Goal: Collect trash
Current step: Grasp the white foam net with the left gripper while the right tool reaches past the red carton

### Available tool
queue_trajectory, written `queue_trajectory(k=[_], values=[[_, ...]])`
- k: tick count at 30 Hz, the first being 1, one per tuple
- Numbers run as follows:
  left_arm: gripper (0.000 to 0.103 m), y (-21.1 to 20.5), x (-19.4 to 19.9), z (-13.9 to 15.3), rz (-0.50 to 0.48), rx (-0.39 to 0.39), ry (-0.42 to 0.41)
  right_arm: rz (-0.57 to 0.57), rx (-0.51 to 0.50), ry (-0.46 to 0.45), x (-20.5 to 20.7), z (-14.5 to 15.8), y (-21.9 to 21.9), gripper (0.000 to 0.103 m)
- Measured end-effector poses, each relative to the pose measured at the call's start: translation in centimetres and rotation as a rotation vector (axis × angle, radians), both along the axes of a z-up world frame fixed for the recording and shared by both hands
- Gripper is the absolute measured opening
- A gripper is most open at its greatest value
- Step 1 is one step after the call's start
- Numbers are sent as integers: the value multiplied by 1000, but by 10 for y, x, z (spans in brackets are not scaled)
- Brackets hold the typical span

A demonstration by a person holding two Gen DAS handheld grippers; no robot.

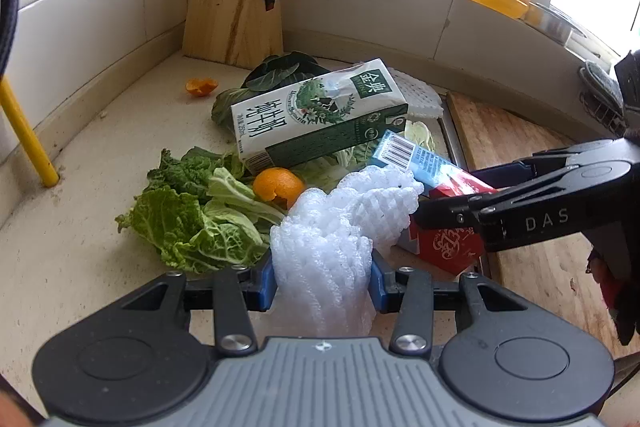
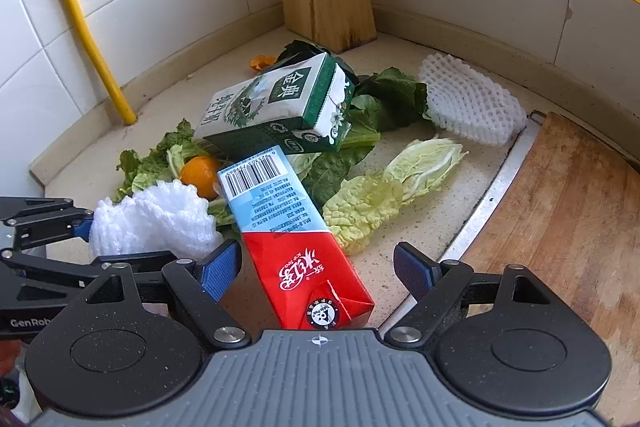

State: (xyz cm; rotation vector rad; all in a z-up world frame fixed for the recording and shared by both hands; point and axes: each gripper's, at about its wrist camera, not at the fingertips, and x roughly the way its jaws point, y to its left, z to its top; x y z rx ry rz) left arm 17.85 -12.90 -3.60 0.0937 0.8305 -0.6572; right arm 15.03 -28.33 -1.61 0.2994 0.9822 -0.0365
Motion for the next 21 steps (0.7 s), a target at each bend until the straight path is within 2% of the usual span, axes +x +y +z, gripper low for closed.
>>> queue_trajectory(k=[21], values=[[41,-5,3,15,-19,-81,-18,-57,-22,-79,10,27,-38,89]])
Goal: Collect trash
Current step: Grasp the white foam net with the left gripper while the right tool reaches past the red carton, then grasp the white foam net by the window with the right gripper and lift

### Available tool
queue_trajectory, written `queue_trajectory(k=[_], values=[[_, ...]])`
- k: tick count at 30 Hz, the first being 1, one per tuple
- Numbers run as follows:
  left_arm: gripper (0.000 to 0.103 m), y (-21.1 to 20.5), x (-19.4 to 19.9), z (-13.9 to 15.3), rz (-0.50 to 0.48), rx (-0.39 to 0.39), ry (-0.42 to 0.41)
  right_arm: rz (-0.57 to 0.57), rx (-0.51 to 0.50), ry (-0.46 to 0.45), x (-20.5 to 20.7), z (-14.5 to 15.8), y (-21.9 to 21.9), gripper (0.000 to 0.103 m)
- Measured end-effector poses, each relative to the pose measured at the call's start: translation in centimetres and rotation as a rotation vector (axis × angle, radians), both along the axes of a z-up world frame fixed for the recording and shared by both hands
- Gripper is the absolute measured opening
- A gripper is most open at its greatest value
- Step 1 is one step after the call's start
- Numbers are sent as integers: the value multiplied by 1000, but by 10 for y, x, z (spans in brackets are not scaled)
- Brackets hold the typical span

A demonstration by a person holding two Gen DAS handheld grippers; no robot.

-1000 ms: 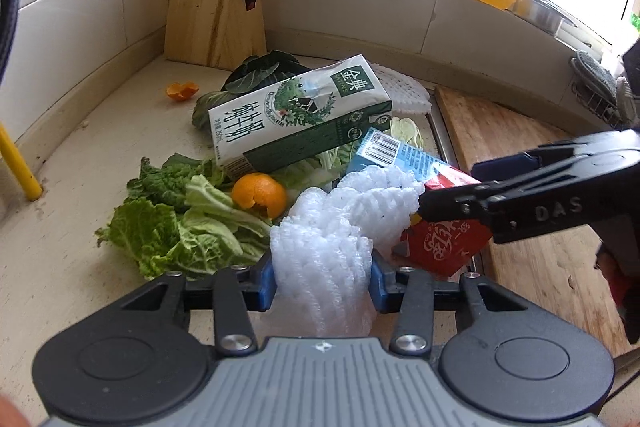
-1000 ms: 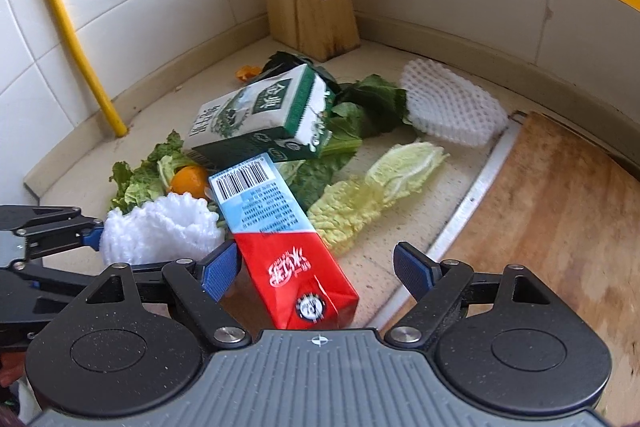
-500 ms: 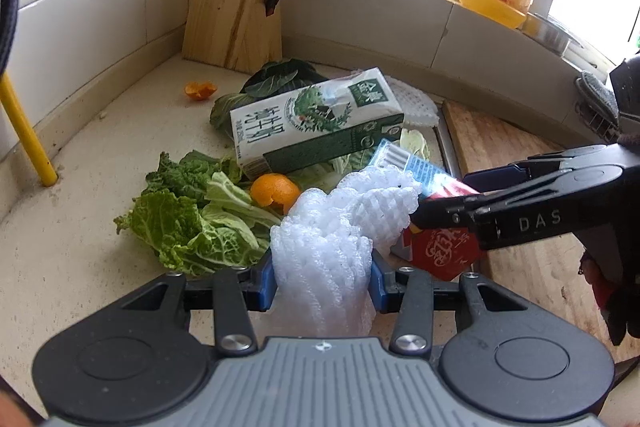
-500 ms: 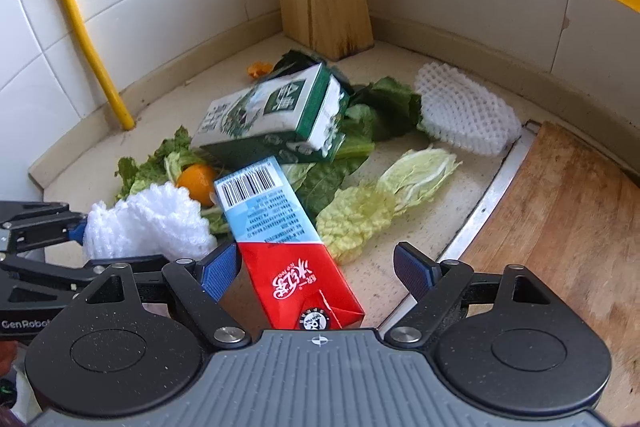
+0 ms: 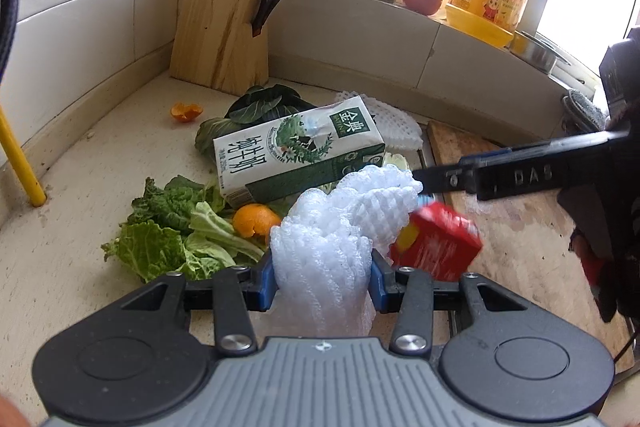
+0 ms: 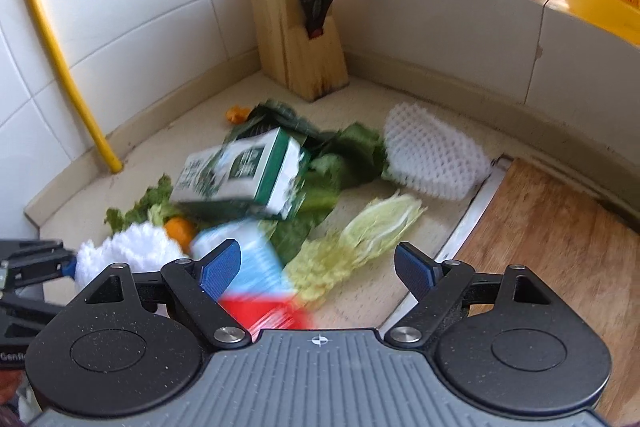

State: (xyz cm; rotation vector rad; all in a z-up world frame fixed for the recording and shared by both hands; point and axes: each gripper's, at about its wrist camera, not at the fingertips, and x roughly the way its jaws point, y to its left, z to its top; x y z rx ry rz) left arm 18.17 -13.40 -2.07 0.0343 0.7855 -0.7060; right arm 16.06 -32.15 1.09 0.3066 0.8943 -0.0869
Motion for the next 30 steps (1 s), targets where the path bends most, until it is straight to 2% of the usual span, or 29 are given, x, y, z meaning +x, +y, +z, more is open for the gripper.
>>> queue_trajectory(k=[5,10,14,18,24,30], values=[[41,-1,3,2,-2,-6,2,-22,-73,-11,16,0,-17,91],[41,-3,5,3,-7,-14,7,-40,-164,19,50,-19,-45,91],[41,-3,8,2,-6,-17,19,-55,-173,36,78,-34,-70,91],[41,-1,11,-1,1,-19,41,-18,-222,74,106,-54,-86,91],[41,0,13,-1,9,-33,64,62,-210,150,126,-81,-92,91],[41,-5,17,0,8,-30,65,43,-171,158,126,-85,-91,86]])
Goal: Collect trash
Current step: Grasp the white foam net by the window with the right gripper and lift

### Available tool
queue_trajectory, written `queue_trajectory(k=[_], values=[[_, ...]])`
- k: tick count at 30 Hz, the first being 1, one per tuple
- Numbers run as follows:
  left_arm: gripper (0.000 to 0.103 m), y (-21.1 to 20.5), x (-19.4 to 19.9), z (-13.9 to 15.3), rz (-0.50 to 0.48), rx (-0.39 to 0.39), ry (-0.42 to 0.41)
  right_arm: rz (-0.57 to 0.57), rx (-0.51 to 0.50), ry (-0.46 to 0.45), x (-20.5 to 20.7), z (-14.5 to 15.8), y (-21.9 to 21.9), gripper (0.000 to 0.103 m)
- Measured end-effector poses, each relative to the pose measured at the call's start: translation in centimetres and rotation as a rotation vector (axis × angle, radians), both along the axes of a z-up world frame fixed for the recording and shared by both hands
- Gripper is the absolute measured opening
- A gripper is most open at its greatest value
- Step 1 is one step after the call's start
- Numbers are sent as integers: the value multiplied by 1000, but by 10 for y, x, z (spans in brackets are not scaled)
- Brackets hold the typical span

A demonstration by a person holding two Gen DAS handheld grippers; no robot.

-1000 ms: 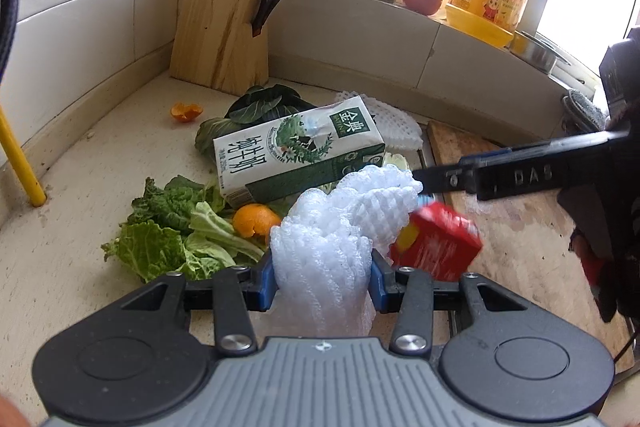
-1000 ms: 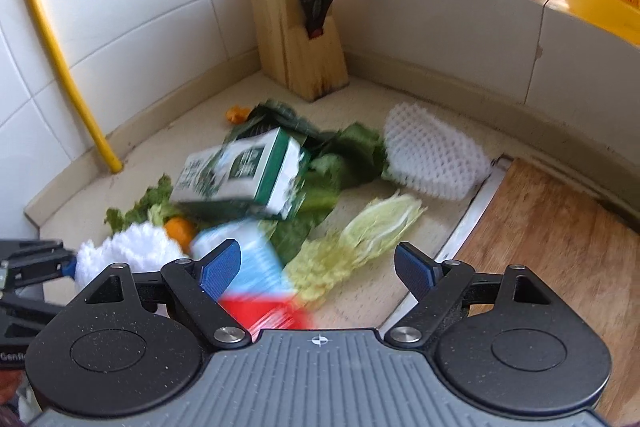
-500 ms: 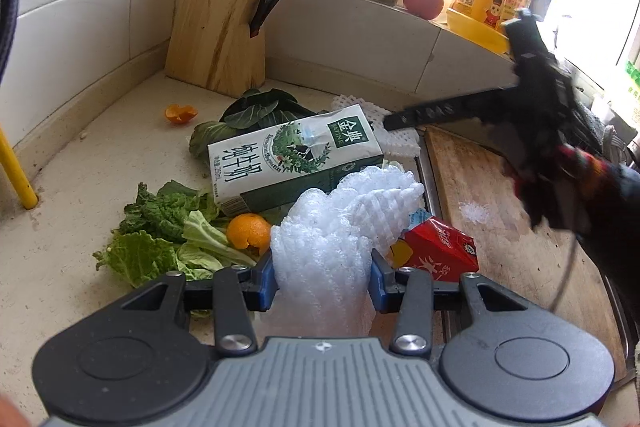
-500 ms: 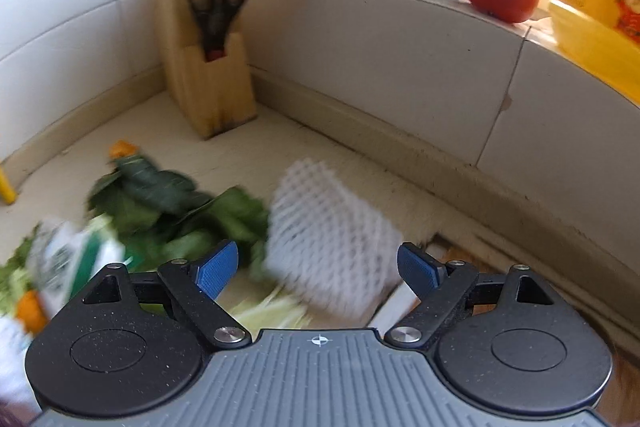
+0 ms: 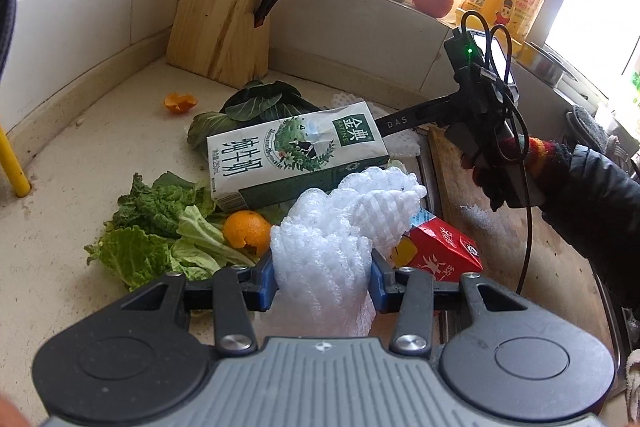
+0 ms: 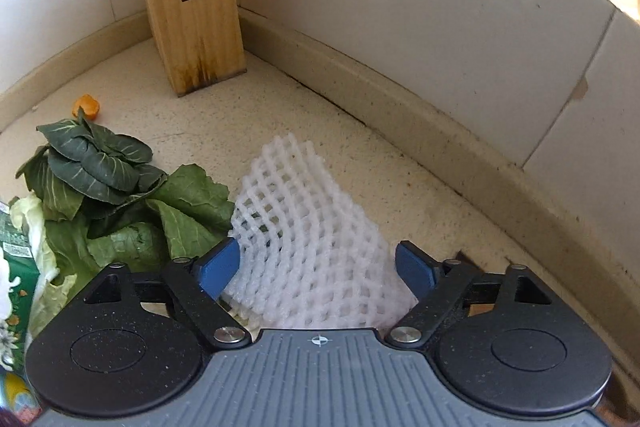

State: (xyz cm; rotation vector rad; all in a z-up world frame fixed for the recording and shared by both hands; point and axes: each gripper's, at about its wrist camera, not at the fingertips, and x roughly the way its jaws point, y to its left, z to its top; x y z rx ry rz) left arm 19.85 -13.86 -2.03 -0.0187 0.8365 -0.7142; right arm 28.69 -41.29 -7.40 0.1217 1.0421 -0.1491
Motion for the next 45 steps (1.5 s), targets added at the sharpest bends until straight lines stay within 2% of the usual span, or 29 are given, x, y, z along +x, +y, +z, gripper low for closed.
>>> queue_trajectory(k=[3,5,6,8,15,18,20,24,27,30,31,32,33,34,36,40,45], values=[[41,0,0,2,-2,-1,-4,-12,11,16,-5,6,3,74],[41,0,-1,2,-1,-1,-4,-18,31,25,-8,13,3,55],[41,0,-1,2,0,-1,-5,-18,38,29,-12,17,5,51],[41,3,-2,3,3,-3,-6,-21,92,34,-18,22,4,32],[41,11,-7,5,21,-15,-10,-49,163,18,-27,26,1,29],[42,14,-8,6,34,-22,-7,-73,219,-19,-33,33,-1,27],[42,15,-9,7,40,-25,-7,-88,251,-43,-39,39,-2,18],[42,17,-12,10,39,-28,-20,-100,290,-89,-53,55,-2,18],[42,18,-14,11,39,-32,-22,-85,276,-101,-58,62,0,21],[42,19,-17,12,38,-32,-26,-57,306,-86,-65,70,5,32],[42,20,-18,12,41,-35,-27,-43,297,-93,-65,72,7,45],[42,21,-18,12,45,-38,-26,-29,260,-107,-66,74,12,67],[42,22,-17,12,52,-44,-24,-17,170,-126,-64,76,16,78],[42,23,-17,12,55,-50,-22,-6,80,-136,-61,76,19,95],[42,22,-16,16,54,-63,-29,34,-29,-137,-48,69,20,96],[42,19,-14,28,40,-84,-56,66,-87,-67,-16,41,17,96],[42,5,2,57,7,-117,-154,47,-7,-12,4,14,2,91]])
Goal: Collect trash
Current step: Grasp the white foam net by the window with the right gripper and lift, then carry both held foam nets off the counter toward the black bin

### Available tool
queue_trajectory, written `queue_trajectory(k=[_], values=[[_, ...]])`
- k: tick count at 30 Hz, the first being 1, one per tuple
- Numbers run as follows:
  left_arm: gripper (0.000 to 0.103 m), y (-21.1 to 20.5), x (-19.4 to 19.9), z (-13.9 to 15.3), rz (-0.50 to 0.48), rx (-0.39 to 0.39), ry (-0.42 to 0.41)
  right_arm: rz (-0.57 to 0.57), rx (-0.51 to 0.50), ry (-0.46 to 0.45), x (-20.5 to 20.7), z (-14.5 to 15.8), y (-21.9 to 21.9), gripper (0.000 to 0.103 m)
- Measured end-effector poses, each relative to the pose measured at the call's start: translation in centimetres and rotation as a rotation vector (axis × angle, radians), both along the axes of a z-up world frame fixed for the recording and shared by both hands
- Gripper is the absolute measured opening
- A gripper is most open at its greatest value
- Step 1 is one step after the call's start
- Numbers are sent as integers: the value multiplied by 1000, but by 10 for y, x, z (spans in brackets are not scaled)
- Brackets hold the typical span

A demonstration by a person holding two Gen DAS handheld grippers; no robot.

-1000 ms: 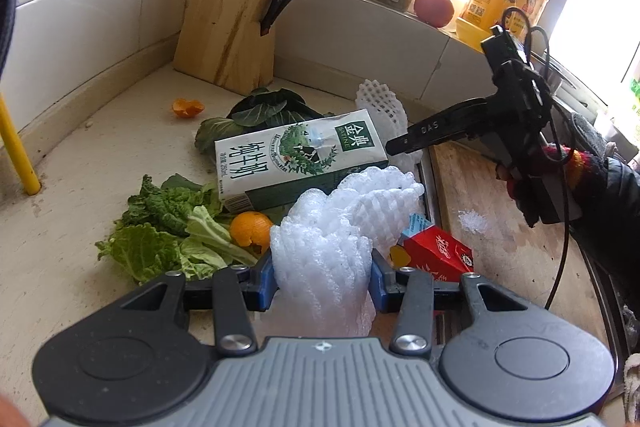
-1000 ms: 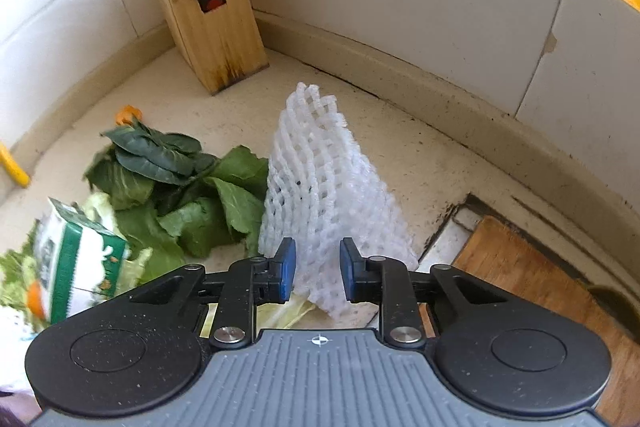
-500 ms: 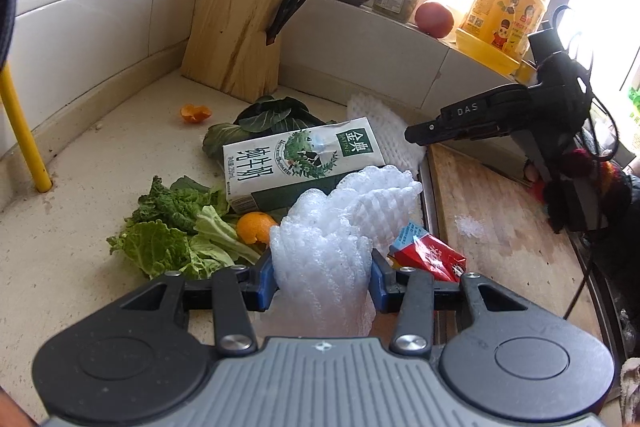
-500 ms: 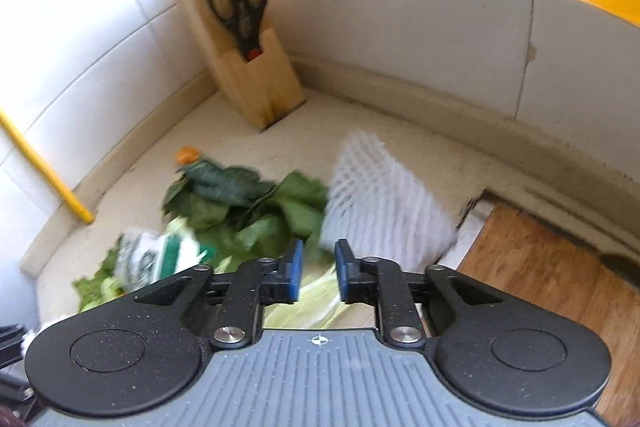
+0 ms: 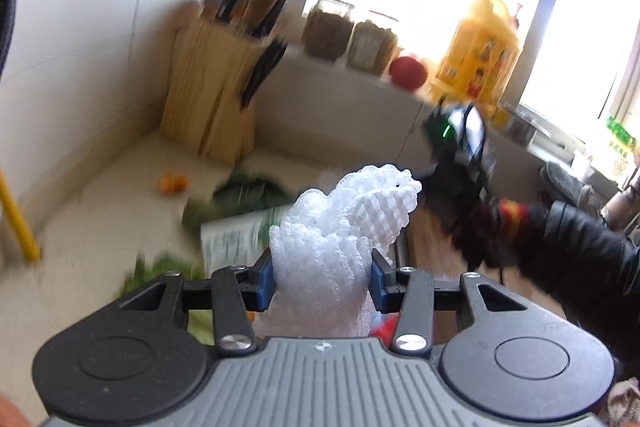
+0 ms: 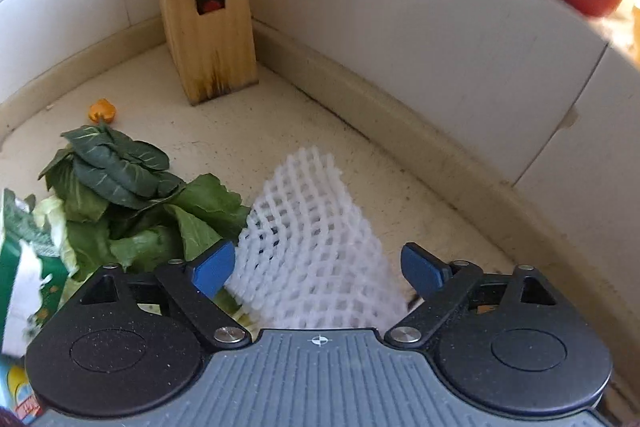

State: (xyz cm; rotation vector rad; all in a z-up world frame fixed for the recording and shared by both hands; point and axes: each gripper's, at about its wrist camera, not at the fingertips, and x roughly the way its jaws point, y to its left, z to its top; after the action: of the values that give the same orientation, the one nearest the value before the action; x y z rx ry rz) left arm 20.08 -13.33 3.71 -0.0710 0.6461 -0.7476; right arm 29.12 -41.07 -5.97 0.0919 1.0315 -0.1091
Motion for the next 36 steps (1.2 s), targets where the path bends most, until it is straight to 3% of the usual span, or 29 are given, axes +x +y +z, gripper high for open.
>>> queue_trajectory(k=[6,11,16,19,23,25,36], values=[[42,-31,41,11,-22,22,-82,-45,78,51,1,-15,-16,89],[42,-53,82,2,-10,60,-68,-64,138,46,-1,-21,-22,93],[42,-71,114,-13,5,108,-33,-53,127,50,2,-22,-21,95],[42,-79,120,-16,-5,112,-33,-61,134,53,1,-19,-19,85],[42,-82,121,-18,-19,111,-32,-79,245,53,-5,-12,-23,48],[42,-82,120,-18,-23,106,-24,-95,310,40,-13,-8,-25,44],[42,-74,111,-6,-11,84,-35,-147,416,-86,-44,42,-33,44]])
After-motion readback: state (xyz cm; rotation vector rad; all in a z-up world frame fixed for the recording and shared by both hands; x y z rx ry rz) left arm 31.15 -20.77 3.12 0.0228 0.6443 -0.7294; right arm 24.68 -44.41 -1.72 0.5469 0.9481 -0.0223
